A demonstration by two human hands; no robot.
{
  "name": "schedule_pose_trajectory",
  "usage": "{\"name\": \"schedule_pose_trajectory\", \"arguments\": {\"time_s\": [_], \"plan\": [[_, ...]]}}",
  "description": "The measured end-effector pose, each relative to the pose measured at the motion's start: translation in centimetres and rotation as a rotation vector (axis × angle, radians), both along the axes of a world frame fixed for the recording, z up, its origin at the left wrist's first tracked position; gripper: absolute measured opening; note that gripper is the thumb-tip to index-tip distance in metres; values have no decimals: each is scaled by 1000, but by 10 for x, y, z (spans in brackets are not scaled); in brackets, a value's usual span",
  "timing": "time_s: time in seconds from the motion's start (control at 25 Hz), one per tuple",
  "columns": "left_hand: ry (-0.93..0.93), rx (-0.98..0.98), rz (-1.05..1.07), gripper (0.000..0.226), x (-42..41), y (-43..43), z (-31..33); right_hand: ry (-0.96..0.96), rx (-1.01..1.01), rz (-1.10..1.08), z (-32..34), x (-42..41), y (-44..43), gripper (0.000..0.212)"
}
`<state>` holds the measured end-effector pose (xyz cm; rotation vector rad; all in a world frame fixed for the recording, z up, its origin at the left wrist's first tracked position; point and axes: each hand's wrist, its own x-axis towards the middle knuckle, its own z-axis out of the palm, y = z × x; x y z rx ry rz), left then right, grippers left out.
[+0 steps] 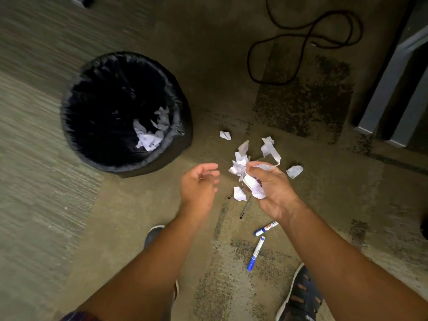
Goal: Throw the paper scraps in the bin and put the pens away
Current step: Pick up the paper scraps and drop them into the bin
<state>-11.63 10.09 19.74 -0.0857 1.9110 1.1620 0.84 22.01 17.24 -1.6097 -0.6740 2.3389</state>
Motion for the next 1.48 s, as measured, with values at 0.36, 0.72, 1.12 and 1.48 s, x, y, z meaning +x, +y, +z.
{"name": "schedule_pose_trajectory", "arguments": {"time_s": [0.36, 0.72, 1.12, 1.48], "plan": [[752, -143, -300, 31, -167, -48, 52, 138, 157, 168, 81, -187, -27, 7], [732, -538, -742, 62, -237, -74, 26, -237, 381, 311, 68, -282, -62, 16], [738, -450, -733, 63, -215, -69, 29, -195, 380, 248, 60, -244, -51, 32], [1027, 68, -827, 48, -119, 5, 24, -444, 671, 214, 11, -106, -14, 28]]}}
